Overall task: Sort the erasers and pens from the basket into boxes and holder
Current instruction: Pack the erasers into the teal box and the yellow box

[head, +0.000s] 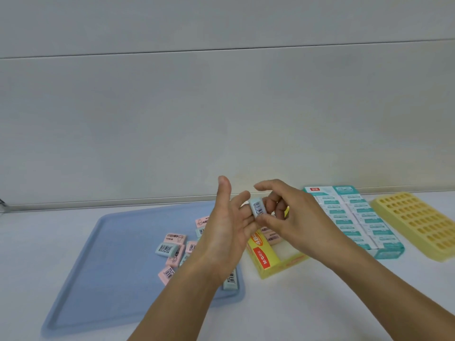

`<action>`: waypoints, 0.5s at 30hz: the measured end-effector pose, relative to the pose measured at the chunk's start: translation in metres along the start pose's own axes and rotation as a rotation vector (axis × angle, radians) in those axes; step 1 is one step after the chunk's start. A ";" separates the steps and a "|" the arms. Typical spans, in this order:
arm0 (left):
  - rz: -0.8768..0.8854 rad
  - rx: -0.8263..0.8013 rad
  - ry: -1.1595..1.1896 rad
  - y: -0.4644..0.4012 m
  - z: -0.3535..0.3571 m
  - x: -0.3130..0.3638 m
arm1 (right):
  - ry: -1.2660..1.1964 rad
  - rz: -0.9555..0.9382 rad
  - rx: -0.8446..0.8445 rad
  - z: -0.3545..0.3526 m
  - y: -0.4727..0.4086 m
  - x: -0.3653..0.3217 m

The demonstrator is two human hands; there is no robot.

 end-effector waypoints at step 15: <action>0.095 0.178 -0.183 -0.001 -0.007 0.005 | -0.250 -0.065 0.074 -0.015 0.014 0.005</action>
Point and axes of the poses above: each hand's wrist, its own y-axis away from the middle knuckle, its own z-axis out of the palm, x = y × z, the point moved 3 cm from there along -y, towards the middle knuckle, and after that the axes turned 15 degrees about -z, right-handed, at the moved point
